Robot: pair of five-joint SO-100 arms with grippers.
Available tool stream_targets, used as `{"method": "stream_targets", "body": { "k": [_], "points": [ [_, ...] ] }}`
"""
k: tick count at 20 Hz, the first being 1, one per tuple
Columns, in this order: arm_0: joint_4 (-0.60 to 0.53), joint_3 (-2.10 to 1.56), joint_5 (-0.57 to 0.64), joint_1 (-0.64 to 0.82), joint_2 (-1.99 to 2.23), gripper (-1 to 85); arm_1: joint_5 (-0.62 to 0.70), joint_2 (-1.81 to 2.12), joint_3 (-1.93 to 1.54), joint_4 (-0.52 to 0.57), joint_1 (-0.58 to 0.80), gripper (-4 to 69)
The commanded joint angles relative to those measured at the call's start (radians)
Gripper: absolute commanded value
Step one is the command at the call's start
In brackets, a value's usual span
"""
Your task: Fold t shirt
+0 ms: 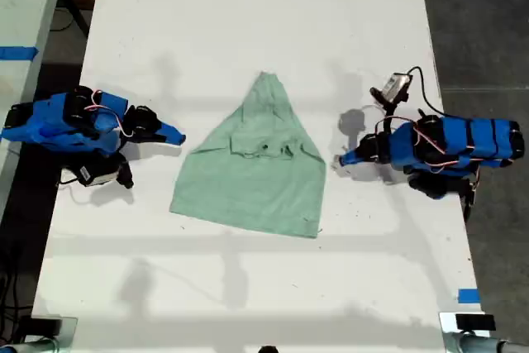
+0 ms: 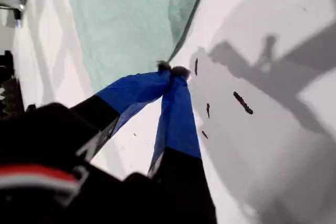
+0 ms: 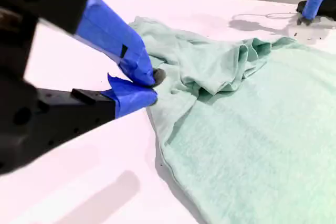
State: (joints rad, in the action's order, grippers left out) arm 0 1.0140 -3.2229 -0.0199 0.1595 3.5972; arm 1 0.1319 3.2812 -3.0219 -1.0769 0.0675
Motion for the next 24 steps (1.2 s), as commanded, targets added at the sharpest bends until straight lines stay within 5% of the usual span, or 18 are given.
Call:
{"method": "stream_targets", "body": {
  "k": [1,8,12,13,16,22,24],
  "points": [
    [0.002,-0.009,-0.020,0.003,0.009,0.0,-0.084,-0.258,0.107,0.144,-0.074,11.9],
    [0.003,-0.009,-0.021,-0.002,0.009,0.0,-0.212,-0.948,0.302,0.600,-0.204,18.1],
    [0.005,-0.009,-0.020,-0.002,0.009,0.0,-0.156,-1.341,0.545,0.721,-0.201,18.4],
    [0.005,-0.009,-0.020,-0.002,0.009,0.0,-0.169,-1.387,0.581,0.695,-0.201,0.8],
    [0.005,-0.009,-0.021,-0.005,0.009,0.0,-0.229,-1.299,0.528,0.580,-0.206,0.9],
    [0.005,-0.009,-0.021,-0.002,0.009,0.0,-0.230,-0.414,0.321,-0.015,-0.192,1.1],
    [0.005,-0.009,-0.020,0.003,0.009,0.0,-0.163,-0.167,0.319,-0.104,-0.163,1.3]
  ]
}}
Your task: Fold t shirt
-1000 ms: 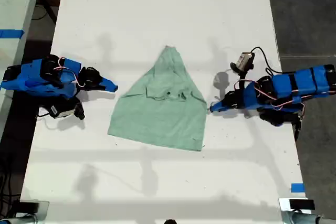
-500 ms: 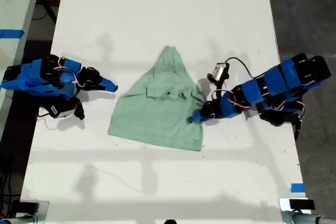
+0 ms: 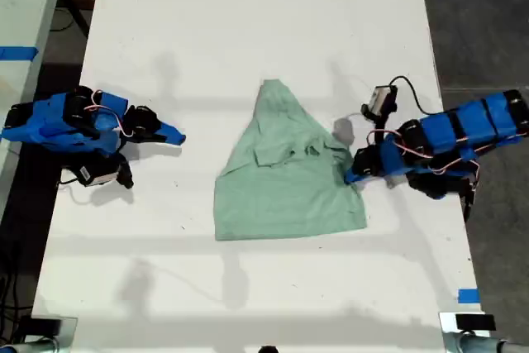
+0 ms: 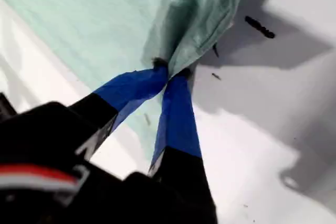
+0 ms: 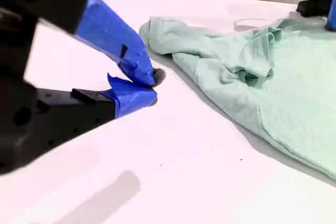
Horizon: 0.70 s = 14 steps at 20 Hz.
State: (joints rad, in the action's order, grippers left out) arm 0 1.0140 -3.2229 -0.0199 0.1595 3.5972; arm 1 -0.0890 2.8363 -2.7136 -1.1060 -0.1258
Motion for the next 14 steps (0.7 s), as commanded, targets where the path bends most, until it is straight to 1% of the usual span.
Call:
{"method": "stream_targets", "body": {
  "k": [1,2,5,6,7,9,14],
  "points": [
    [0.005,-0.009,-0.020,0.003,0.009,0.0,0.077,0.282,0.034,-0.069,0.032,1.3],
    [0.005,-0.009,-0.020,0.005,0.009,0.0,0.091,0.215,0.063,-0.023,0.026,1.3],
    [0.005,-0.009,-0.020,0.006,0.009,0.0,0.143,-0.198,0.224,0.215,-0.005,1.3],
    [0.006,-0.009,-0.021,0.006,0.009,0.0,0.166,-0.347,0.310,0.275,-0.008,1.3],
    [0.006,-0.009,-0.021,0.005,0.009,0.0,0.193,-0.495,0.410,0.305,-0.009,1.3],
    [0.006,-0.009,-0.021,0.005,0.009,0.0,0.233,-0.753,0.623,0.314,-0.009,1.3],
    [0.006,-0.008,-0.017,0.005,0.009,0.0,0.282,-1.177,1.058,0.252,-0.018,1.3]
  ]
}}
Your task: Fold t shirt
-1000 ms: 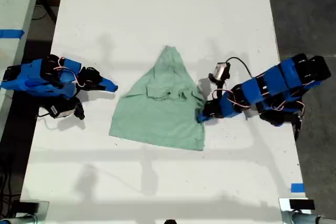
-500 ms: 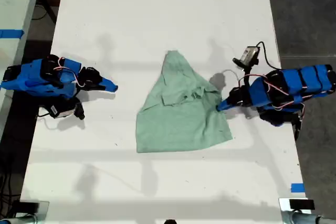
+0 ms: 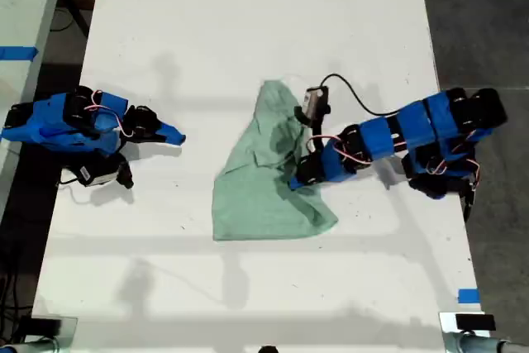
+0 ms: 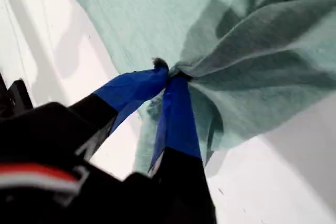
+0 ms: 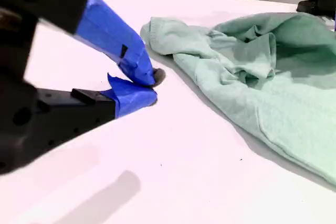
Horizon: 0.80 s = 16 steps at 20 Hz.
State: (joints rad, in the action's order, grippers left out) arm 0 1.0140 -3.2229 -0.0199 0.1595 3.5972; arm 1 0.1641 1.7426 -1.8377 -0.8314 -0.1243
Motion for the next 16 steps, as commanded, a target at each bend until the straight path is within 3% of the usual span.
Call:
{"method": "stream_targets", "body": {
  "k": [1,2,5,8,9,11,14,16],
  "points": [
    [0.006,-0.008,-0.017,0.003,0.009,0.0,0.034,-0.141,0.262,-0.061,-0.020,1.3],
    [0.006,-0.008,-0.015,0.003,0.009,0.0,0.037,-0.181,0.325,-0.095,-0.021,2.8],
    [0.006,-0.008,-0.015,0.002,0.009,0.0,0.037,-0.169,0.387,-0.212,-0.020,17.4],
    [0.006,-0.008,-0.015,0.003,0.009,0.0,-0.008,-0.003,0.288,-0.318,-0.017,21.4],
    [0.006,-0.008,-0.015,0.003,0.009,0.0,-0.021,0.098,0.199,-0.324,-0.015,21.2],
    [0.006,-0.008,-0.015,0.003,0.009,0.0,-0.063,0.359,-0.049,-0.321,-0.002,0.6],
    [0.006,-0.008,-0.015,0.003,0.009,0.0,-0.069,0.904,-0.543,-0.252,0.040,0.6],
    [0.006,-0.008,-0.018,0.005,0.009,0.0,-0.017,1.382,-0.862,-0.282,0.091,0.7]
  ]
}}
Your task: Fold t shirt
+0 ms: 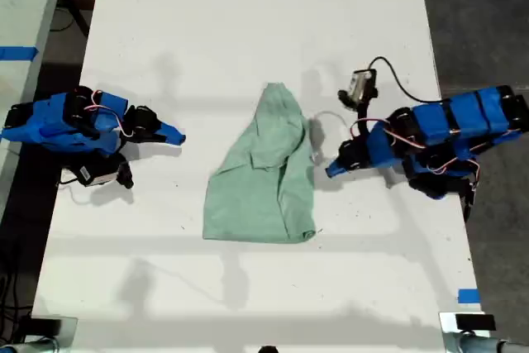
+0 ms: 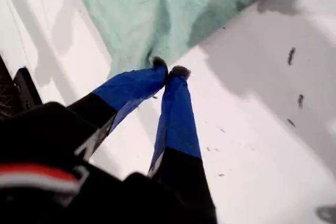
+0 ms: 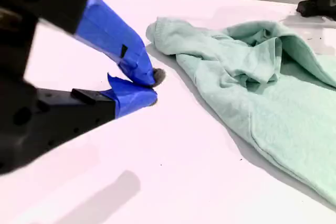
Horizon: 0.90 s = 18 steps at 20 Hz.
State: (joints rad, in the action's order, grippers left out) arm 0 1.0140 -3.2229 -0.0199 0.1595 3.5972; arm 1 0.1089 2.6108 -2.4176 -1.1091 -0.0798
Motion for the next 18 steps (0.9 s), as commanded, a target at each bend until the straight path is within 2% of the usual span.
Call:
{"method": "stream_targets", "body": {
  "k": [1,2,3,5,11,16,17,18],
  "points": [
    [0.006,-0.008,-0.018,0.005,0.009,0.0,0.061,0.776,-0.423,-0.097,0.075,0.8],
    [0.006,-0.008,-0.020,0.005,0.009,0.0,0.067,0.910,-0.531,-0.184,0.101,1.1],
    [0.005,-0.009,-0.020,0.005,0.011,0.0,0.095,0.871,-0.565,-0.176,0.112,1.2],
    [0.006,-0.008,-0.020,0.003,0.011,0.0,0.137,0.894,-0.676,-0.095,0.124,1.4],
    [0.005,-0.009,-0.023,-0.002,0.011,0.0,0.074,0.894,-0.676,-0.172,0.112,1.6],
    [0.005,-0.009,-0.023,0.002,0.011,0.0,0.052,0.894,-0.676,-0.179,0.112,1.6],
    [0.005,-0.009,-0.023,0.002,0.011,0.0,0.037,0.894,-0.676,-0.186,0.112,1.6],
    [0.005,-0.009,-0.023,0.002,0.011,0.0,-0.051,0.894,-0.676,-0.230,0.129,1.6]
  ]
}}
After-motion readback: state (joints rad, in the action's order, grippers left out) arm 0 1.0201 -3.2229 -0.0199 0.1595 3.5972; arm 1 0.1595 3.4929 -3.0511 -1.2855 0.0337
